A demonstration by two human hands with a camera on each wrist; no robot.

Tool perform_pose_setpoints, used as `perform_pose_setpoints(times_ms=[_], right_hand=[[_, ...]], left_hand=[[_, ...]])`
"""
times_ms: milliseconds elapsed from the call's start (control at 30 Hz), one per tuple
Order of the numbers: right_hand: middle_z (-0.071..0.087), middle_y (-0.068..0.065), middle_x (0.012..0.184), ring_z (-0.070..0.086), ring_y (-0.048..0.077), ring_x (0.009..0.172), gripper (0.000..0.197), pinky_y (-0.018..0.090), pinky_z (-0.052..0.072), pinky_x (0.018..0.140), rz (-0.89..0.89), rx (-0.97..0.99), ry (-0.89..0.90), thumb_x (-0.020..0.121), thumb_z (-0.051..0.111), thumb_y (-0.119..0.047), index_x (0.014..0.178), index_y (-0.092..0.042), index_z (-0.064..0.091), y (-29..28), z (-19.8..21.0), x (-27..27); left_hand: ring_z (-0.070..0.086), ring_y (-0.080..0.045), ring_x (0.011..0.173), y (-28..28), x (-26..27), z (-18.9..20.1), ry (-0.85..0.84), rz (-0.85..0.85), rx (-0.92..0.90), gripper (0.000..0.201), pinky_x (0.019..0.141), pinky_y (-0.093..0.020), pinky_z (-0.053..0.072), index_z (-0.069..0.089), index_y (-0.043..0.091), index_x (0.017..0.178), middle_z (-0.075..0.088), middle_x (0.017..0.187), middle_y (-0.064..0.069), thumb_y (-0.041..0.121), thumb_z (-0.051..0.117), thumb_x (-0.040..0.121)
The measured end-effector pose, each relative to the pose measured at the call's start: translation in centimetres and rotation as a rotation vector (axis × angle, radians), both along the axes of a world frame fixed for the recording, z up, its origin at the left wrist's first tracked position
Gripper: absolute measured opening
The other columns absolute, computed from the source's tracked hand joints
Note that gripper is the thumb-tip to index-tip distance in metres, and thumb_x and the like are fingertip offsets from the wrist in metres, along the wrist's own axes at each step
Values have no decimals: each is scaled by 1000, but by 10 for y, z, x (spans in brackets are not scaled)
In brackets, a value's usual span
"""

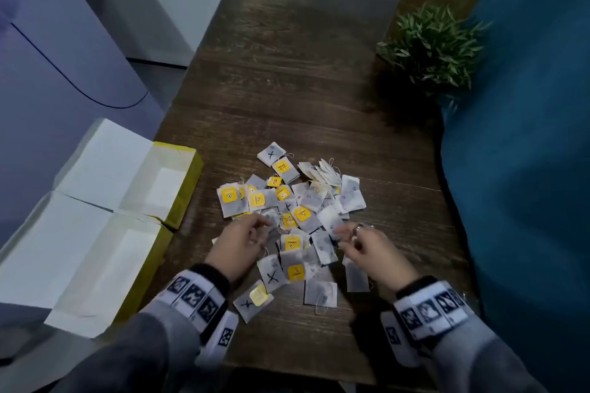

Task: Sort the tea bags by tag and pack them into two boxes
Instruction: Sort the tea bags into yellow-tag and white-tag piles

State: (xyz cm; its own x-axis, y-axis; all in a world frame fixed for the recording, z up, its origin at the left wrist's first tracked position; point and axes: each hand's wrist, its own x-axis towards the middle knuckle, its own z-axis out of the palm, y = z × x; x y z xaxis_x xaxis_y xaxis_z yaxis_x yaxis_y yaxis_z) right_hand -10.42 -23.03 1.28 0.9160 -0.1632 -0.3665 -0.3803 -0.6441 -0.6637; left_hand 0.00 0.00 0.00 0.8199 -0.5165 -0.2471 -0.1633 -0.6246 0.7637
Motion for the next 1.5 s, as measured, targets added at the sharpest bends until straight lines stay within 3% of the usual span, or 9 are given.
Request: perform_pose_setpoints(times_ms=[200, 400, 600, 767, 967, 1100, 1200, 1333, 1500], right_hand=[[38, -1, 117, 51, 21, 109, 58, 37, 48, 88, 208, -239, 185, 77, 72, -34, 127, -31, 44, 13, -21, 25], [45, 0, 108, 50, 21, 101, 30, 38, 45, 87, 175, -277, 136, 70, 77, -35, 84, -20, 54, 8, -34, 21], [63, -3, 95, 59, 4, 84, 37, 6, 45, 66, -425, 262, -164, 73, 76, -3, 91, -22, 50, -16, -20, 2], [65, 5, 93, 61, 12, 77, 33, 14, 51, 55, -718, 413, -182, 82, 68, -6, 109, -15, 51, -53, -16, -16], [62, 3, 77, 56, 13, 67, 8, 21, 48, 58, -664, 356, -73, 87, 62, -6, 85, -12, 57, -64, -25, -25], [58, 5, 89, 55, 17, 79, 15, 30, 44, 76, -549, 254, -26, 79, 72, -10, 75, -17, 59, -59, -42, -22], [49, -2, 110, 48, 17, 104, 15, 30, 37, 97, -434, 79, -9, 77, 74, -12, 84, -19, 62, -55, -52, -17], [56, 0, 105, 42, 19, 104, 14, 29, 35, 88, -254, -103, 52, 80, 69, -16, 84, -25, 59, -47, -49, -10], [62, 3, 88, 58, 22, 85, 24, 25, 37, 72, -345, -98, -70, 78, 67, -5, 71, -24, 56, -46, -29, -9]], left_hand=[[52, -11, 102, -33, -9, -14, 76, -239, 222, 56, 88, -35, 49, 46, 28, 124, 52, 108, 5, 41, 71, 75], [53, -20, 107, -47, -6, -18, -100, -246, 279, 36, 90, -37, 44, 50, 26, 119, 57, 110, 2, 28, 61, 85], [51, -20, 114, -82, -4, -12, -150, -244, 152, 34, 96, -35, 40, 49, 23, 122, 58, 121, 1, 21, 51, 89], [35, -28, 131, -120, -1, -13, -188, -374, 401, 52, 105, -41, 30, 33, 21, 139, 43, 141, -9, 32, 51, 91], [47, -23, 111, -129, 5, -11, -185, -282, 374, 30, 97, -39, 25, 51, 23, 116, 62, 107, -4, 15, 54, 87], [50, -12, 77, -110, 7, 8, 108, -44, -76, 5, 68, -17, 40, 58, 17, 87, 55, 78, 5, 14, 62, 85], [52, -12, 65, -89, 10, 21, 417, 195, -354, 18, 57, -16, 43, 52, 13, 72, 52, 71, 0, 14, 63, 87], [65, -30, 93, -67, 13, 30, 963, 337, -753, 18, 80, -43, 53, 38, 13, 79, 65, 104, -20, 0, 40, 91], [68, -35, 97, -50, 11, 36, 1212, 360, -924, 15, 85, -51, 51, 45, 10, 101, 67, 114, -21, 13, 45, 87]])
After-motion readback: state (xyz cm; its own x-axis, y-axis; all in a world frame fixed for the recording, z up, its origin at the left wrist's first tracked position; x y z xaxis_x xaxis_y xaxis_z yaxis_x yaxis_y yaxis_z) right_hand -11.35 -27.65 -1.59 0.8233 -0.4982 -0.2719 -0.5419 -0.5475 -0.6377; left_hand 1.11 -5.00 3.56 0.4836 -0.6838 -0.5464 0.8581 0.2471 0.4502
